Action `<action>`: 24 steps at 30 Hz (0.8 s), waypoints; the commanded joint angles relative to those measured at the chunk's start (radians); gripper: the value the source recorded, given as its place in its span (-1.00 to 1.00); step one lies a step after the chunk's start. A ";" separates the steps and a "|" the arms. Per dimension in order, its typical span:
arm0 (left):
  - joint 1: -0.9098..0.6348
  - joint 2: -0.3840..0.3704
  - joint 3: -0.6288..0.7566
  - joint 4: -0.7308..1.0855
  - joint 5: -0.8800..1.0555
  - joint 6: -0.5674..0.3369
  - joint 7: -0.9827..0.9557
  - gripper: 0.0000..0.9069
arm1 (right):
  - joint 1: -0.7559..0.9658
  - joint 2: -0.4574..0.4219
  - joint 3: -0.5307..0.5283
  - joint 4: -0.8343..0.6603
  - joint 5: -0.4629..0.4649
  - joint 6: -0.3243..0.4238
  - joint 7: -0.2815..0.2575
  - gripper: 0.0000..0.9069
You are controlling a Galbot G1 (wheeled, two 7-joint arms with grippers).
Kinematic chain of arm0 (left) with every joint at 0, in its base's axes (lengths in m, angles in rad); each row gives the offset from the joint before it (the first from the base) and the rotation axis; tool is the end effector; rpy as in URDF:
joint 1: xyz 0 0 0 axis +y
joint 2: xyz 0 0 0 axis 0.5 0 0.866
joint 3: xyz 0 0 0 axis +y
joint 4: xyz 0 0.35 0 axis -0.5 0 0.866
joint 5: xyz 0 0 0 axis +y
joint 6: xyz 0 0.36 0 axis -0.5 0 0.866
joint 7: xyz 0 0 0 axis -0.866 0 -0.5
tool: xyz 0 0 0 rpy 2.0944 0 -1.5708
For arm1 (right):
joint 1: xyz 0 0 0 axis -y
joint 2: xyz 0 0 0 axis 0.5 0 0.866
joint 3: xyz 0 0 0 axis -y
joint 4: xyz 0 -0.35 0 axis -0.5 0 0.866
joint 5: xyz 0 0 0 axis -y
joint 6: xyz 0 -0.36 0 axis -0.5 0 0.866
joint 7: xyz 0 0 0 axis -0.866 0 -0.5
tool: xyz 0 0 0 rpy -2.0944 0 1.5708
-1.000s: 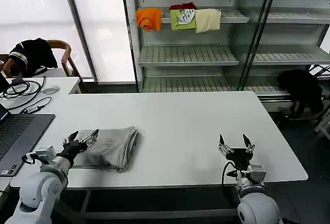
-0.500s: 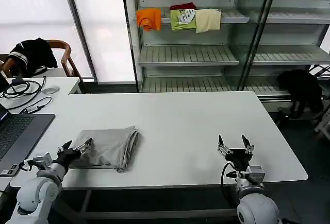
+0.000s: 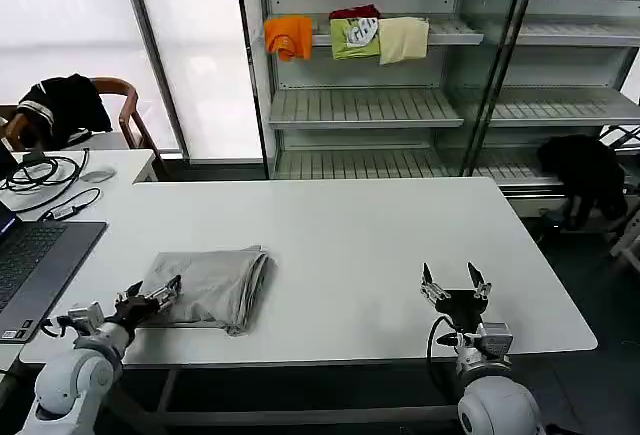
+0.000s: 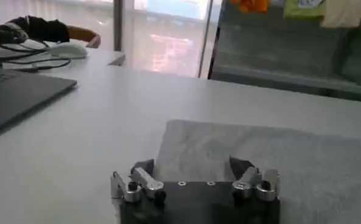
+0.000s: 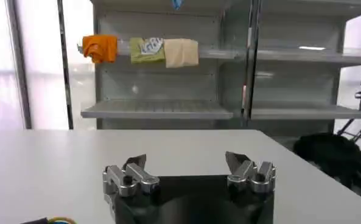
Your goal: Fold and organize the clothes.
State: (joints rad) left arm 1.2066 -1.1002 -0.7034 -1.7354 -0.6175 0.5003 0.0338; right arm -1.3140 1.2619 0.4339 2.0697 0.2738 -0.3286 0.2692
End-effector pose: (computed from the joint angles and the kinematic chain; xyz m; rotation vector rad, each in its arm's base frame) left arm 0.3084 0.1886 -0.2831 0.0170 -2.7116 0.2055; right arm 0.2568 -0.0271 -0.2547 -0.0657 -3.0039 0.0564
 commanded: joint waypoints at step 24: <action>0.018 0.051 -0.092 0.055 -0.005 -0.034 0.025 -1.00 | 0.012 -0.004 0.009 0.003 0.002 0.000 0.002 1.00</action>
State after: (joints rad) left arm 1.2103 -1.0930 -0.7165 -1.7004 -0.6163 0.4753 0.0455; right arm -1.3032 1.2597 0.4416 2.0737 0.2746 -0.3276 0.2706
